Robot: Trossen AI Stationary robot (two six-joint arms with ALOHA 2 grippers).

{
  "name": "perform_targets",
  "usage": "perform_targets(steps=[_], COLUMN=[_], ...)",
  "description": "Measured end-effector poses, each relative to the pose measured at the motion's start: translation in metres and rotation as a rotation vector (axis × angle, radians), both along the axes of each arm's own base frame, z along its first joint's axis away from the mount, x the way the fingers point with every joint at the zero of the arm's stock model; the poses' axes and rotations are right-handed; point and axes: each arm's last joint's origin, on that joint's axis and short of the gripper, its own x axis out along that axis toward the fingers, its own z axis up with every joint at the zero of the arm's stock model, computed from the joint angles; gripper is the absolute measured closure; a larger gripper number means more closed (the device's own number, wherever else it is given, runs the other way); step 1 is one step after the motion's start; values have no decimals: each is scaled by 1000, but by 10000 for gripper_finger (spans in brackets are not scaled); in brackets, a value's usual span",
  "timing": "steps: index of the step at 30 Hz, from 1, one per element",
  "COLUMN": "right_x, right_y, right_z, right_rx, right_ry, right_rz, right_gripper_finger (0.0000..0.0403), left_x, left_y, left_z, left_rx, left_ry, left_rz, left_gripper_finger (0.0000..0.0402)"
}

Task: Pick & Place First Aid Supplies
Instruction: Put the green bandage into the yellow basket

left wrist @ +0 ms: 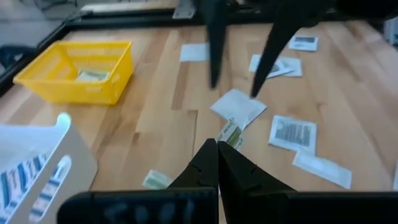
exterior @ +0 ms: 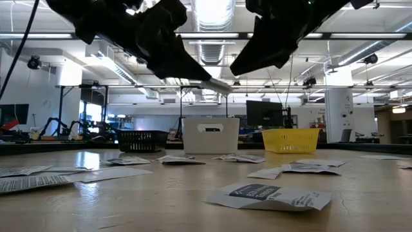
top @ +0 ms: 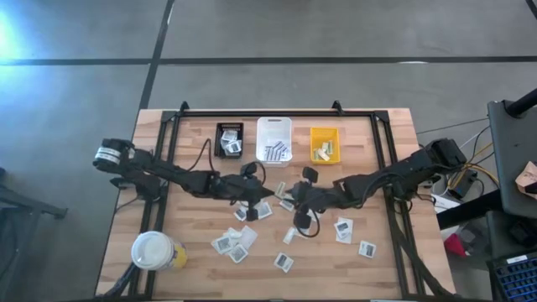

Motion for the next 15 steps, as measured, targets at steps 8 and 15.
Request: perform_targets(steps=[8, 15], right_x=[5, 6], right_y=[-8, -8], right_z=[3, 3], right_rx=[46, 39], right_ry=[-29, -35], right_rz=[28, 34], right_gripper_finger=[258, 247], left_x=[1, 2], left_y=[-1, -1], left_z=[4, 6], left_rx=[42, 58], left_ry=[-39, -65], left_rz=[-23, -29], left_gripper_finger=[402, 402])
